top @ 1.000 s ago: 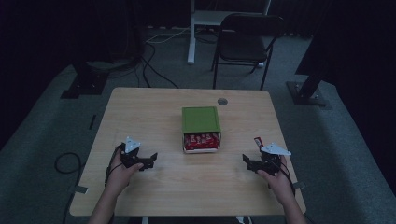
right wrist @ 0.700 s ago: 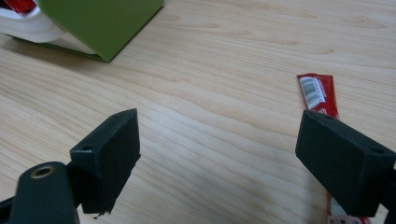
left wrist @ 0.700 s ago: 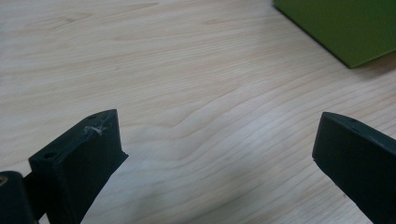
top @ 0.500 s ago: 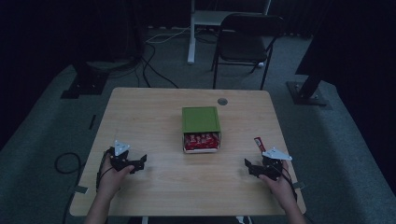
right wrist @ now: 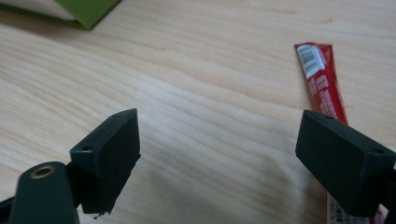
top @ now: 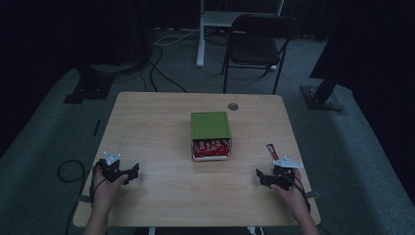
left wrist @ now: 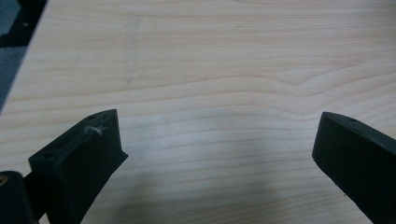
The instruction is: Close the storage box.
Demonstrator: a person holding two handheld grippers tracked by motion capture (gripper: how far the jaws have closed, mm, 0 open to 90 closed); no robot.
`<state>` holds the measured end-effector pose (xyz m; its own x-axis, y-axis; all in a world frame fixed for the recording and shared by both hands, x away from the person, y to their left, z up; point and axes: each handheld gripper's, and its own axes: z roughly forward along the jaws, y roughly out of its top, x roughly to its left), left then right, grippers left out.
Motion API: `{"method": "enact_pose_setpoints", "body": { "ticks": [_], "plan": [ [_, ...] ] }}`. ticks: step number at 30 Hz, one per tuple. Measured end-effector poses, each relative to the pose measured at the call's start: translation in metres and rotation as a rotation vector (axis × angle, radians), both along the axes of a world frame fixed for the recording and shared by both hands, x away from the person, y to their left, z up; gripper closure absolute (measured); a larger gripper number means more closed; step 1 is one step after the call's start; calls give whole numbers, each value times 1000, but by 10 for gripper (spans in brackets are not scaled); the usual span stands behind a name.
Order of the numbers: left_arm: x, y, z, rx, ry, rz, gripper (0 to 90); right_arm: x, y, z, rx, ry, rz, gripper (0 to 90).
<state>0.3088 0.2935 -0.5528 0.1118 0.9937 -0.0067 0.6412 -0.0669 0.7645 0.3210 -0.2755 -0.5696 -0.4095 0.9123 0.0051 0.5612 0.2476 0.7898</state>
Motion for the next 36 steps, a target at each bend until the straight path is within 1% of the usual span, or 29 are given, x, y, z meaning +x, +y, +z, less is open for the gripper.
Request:
{"method": "enact_pose_setpoints", "body": {
  "ticks": [2, 3, 6, 7, 8, 9, 11, 16, 17, 21, 23, 24, 28, 29, 31, 36],
  "plan": [
    [-2, 3, -1, 3, 8, 11, 23, 0, 1, -2, -7, 20, 4, 134],
    [-2, 3, -1, 3, 8, 11, 23, 0, 1, -2, -7, 20, 4, 134],
    [-4, 8, -3, 23, 28, 40, 23, 0, 3, -2, -22, 22, 11, 134],
    [-4, 9, -4, 27, 29, 49, 23, 0, 3, -3, -33, 35, 17, 135],
    [-5, 11, -4, 27, 35, 55, 23, 1, 4, -4, -52, 58, 34, 128],
    [-5, 12, -4, 28, 41, 61, 23, 1, 5, -4, -47, 61, 48, 129],
    [-6, 14, -5, 28, 45, 66, 23, 1, 5, -4, -44, 64, 54, 129],
    [-10, 20, -7, 42, 74, 97, 23, 1, 5, -4, -37, 69, 56, 128],
    [-11, 21, -8, 44, 71, 101, 23, 1, 5, -4, -37, 70, 55, 128],
    [-14, 24, -9, 59, 81, 111, 23, 1, 5, -4, -36, 70, 55, 128],
    [-17, 26, -11, 68, 95, 120, 23, 1, 5, -4, -36, 70, 55, 128],
    [-18, 27, -12, 59, 90, 128, 23, 1, 5, -4, -36, 70, 55, 128],
    [-20, 30, -13, 55, 85, 150, 23, 1, 4, -4, -37, 70, 57, 128],
    [-21, 30, -13, 40, 90, 154, 23, 1, 4, -4, -37, 70, 57, 128],
    [-22, 31, -14, 28, 93, 166, 23, 1, 4, -4, -36, 70, 58, 128],
    [-23, 30, -14, 23, 95, 181, 22, 1, 4, -4, -37, 70, 59, 128]
  ]
}}
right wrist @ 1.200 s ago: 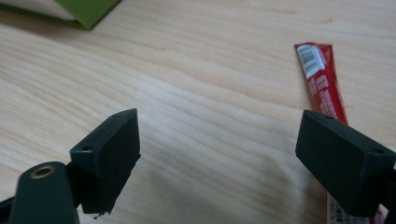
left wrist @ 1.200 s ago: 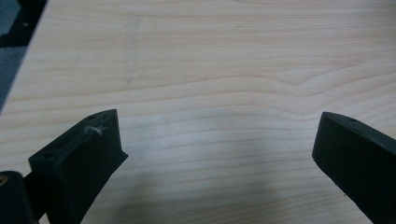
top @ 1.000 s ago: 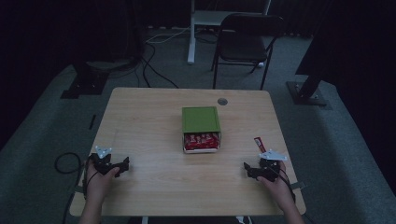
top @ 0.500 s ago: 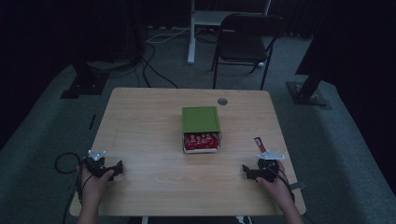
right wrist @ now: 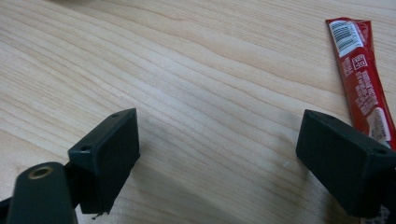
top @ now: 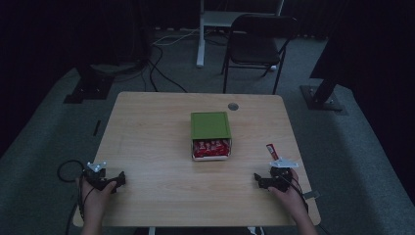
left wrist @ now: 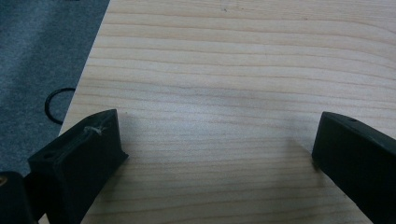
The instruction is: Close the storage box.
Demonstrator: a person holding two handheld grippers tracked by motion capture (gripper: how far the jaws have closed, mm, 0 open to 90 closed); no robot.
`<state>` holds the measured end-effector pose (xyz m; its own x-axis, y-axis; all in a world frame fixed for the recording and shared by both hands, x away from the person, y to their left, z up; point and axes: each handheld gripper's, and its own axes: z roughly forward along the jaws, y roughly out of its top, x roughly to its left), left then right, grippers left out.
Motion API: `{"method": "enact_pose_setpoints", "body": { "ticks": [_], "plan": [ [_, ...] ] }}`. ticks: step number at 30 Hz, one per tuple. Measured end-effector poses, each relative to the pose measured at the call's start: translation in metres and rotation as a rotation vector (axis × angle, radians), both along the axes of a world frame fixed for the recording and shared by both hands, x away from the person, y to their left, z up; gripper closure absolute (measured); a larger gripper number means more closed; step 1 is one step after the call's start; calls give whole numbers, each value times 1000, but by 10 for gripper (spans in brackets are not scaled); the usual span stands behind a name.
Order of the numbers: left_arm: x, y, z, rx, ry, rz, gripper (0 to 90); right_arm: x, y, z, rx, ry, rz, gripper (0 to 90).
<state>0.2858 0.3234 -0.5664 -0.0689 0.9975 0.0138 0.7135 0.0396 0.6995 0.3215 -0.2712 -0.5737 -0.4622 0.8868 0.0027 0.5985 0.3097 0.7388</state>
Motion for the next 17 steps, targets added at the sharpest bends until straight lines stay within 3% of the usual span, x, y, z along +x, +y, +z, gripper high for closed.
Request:
{"method": "enact_pose_setpoints", "body": {
  "ticks": [17],
  "plan": [
    [4, -2, 0, -3, -6, 28, 21, 0, 0, 0, 0, 1, 2, 123]
  ]
}}
